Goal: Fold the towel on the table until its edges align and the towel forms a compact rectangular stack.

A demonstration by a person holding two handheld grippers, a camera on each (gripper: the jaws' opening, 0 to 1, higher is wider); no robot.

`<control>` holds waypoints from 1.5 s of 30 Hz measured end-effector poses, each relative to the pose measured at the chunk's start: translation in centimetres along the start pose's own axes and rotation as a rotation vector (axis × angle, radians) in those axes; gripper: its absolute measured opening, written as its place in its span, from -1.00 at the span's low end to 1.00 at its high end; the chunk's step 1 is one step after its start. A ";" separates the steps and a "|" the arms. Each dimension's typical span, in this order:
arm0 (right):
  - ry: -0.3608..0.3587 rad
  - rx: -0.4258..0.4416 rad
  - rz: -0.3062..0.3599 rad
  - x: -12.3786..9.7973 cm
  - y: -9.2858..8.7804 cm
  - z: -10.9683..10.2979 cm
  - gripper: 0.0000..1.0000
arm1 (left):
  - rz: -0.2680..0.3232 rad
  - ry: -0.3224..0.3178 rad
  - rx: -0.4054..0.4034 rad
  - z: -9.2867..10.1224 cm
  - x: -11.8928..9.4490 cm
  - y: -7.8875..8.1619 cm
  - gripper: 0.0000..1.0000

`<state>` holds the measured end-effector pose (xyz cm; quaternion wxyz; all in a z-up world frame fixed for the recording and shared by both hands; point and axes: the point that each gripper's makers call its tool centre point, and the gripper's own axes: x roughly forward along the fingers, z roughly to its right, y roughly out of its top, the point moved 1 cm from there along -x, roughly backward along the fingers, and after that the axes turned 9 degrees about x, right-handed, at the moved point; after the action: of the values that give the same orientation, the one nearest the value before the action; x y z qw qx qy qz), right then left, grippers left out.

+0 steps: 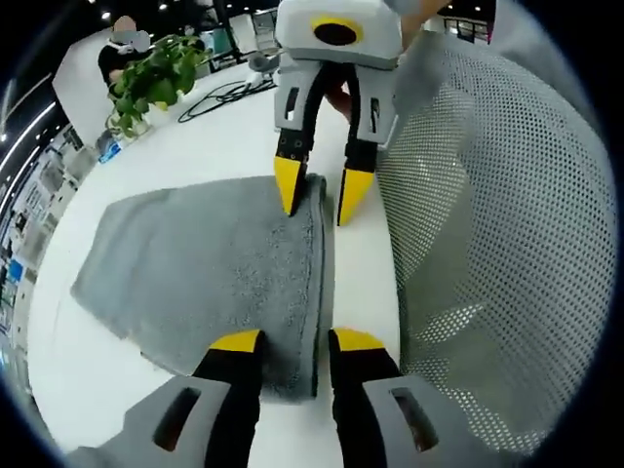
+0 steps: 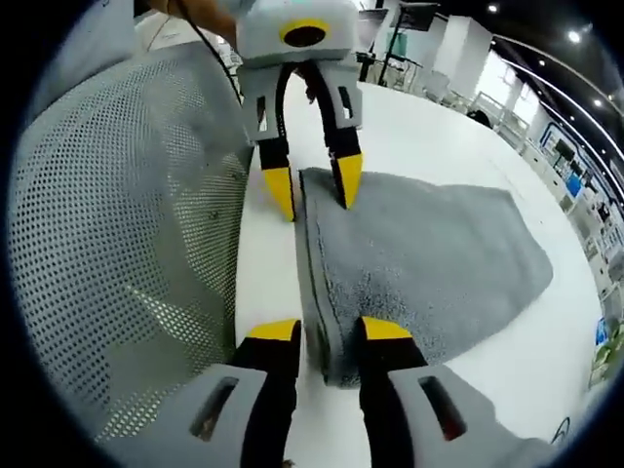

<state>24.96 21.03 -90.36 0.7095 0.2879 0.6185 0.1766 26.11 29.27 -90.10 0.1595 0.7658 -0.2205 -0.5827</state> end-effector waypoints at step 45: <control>0.003 0.104 -0.026 -4.3 3.3 -0.1 -0.95 | -0.002 -0.075 -0.046 0.4 -4.8 2.6 -0.87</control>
<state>24.51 20.97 -84.92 0.6949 0.3158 0.6317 0.1354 24.28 29.52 -84.96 0.1682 0.7396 -0.2119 -0.6163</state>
